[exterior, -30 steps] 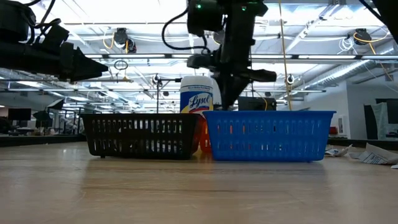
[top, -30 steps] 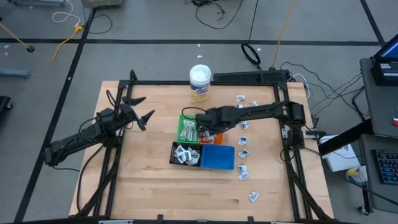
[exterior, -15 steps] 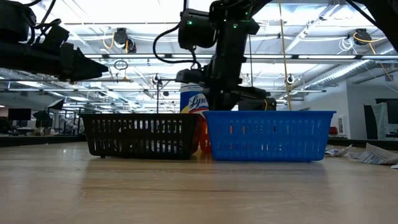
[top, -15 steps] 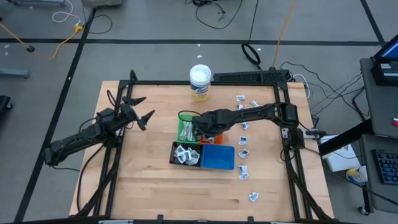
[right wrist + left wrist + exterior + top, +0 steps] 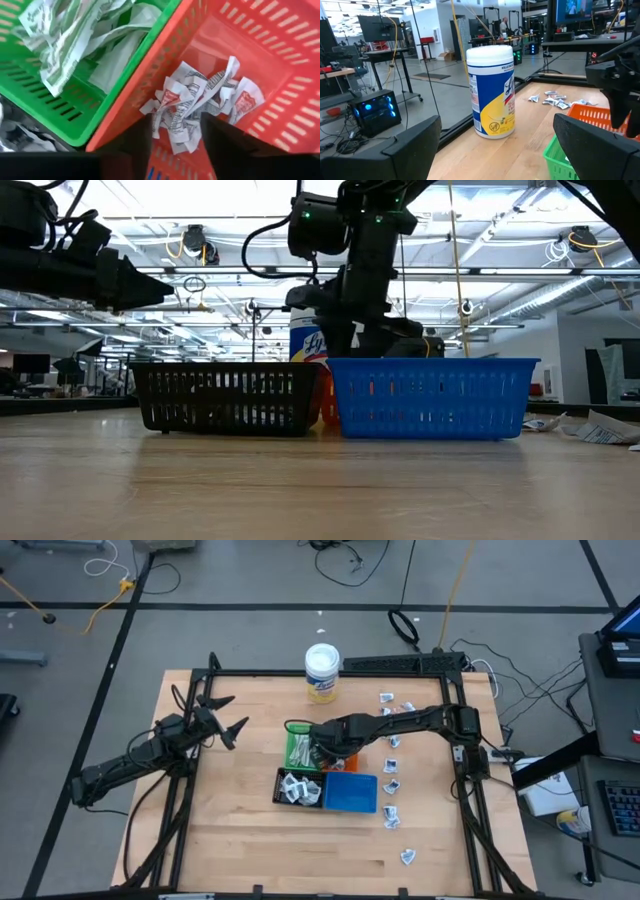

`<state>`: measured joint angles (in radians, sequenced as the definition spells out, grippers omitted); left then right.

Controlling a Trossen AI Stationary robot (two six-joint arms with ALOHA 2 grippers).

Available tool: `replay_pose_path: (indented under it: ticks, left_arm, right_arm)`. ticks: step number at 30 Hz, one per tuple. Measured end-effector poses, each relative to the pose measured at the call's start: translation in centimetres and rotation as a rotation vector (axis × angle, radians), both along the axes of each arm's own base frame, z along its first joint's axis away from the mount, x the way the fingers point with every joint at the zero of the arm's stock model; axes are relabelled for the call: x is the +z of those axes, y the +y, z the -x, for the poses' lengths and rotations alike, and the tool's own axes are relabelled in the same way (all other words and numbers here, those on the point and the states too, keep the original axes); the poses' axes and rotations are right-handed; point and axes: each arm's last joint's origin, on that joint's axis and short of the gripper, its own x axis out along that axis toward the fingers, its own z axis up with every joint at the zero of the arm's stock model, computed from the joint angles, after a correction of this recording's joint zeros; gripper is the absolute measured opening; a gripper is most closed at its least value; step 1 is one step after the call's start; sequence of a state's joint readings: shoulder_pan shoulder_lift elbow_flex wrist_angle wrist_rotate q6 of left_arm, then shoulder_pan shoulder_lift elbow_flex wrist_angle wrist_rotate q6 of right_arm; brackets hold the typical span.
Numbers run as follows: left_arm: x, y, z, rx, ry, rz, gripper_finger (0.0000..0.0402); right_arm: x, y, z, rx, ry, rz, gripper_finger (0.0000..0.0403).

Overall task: Pick & Place First Aid Supplies
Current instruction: Put the ointment pack into the orange bin

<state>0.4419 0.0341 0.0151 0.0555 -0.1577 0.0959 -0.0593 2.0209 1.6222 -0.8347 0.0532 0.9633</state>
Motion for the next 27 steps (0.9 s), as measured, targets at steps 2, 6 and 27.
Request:
replay_pose_path:
  ticks: [2, 6, 27]
  left_arm:
    - [0.0, 0.0, 0.0, 0.000, 0.000, 0.000, 0.0392]
    - [0.0, 0.0, 0.0, 0.000, 0.000, 0.000, 0.0392]
    - [0.0, 0.0, 0.0, 0.000, 0.000, 0.000, 0.0392]
  right_arm:
    - [0.0, 0.0, 0.0, 0.047, 0.005, 0.013, 0.0184]
    - [0.0, -0.2, 0.0, 0.138, 0.011, 0.038, 0.0226]
    - [4.3, -6.6, 2.8, 0.222, -0.036, 0.121, 0.0215]
